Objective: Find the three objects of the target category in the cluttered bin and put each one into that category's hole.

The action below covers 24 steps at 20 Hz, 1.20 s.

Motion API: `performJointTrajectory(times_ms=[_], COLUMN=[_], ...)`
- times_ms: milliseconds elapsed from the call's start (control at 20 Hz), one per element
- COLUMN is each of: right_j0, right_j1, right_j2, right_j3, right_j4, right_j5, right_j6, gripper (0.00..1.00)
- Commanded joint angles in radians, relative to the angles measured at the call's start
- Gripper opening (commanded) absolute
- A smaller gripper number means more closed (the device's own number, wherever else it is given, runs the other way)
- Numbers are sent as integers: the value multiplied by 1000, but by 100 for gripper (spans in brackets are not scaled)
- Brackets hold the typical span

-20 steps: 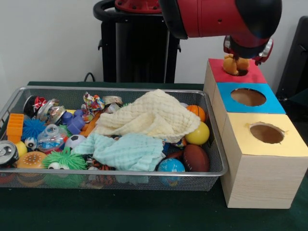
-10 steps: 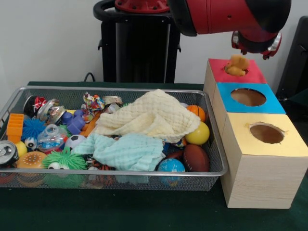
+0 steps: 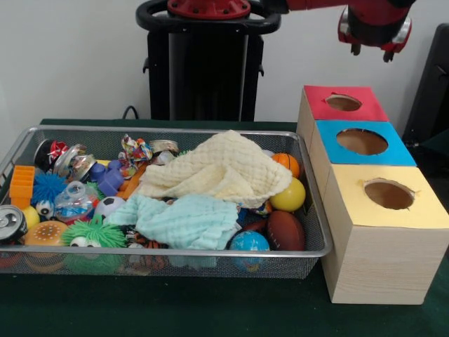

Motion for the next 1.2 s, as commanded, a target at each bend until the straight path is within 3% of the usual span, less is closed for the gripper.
performJointTrajectory(times_ms=[50, 150, 500, 700, 850, 1050, 1200], right_j0=[-21, -19, -29, -77, -121, -144, -167], right_j1=[-74, -97, -174, -203, -223, -173, -169], right_j2=[-2, -12, -69, -64, -49, -50, -43], right_j3=[83, 77, 22, -27, -37, -129, -133], right_j4=[-69, -99, -327, -406, -414, -447, -451], right_j5=[5, -10, -353, -418, -459, -479, -484], right_j6=[31, 26, -23, -52, -52, -9, -15], gripper=[100, 100, 100, 100, 100, 100, 100])
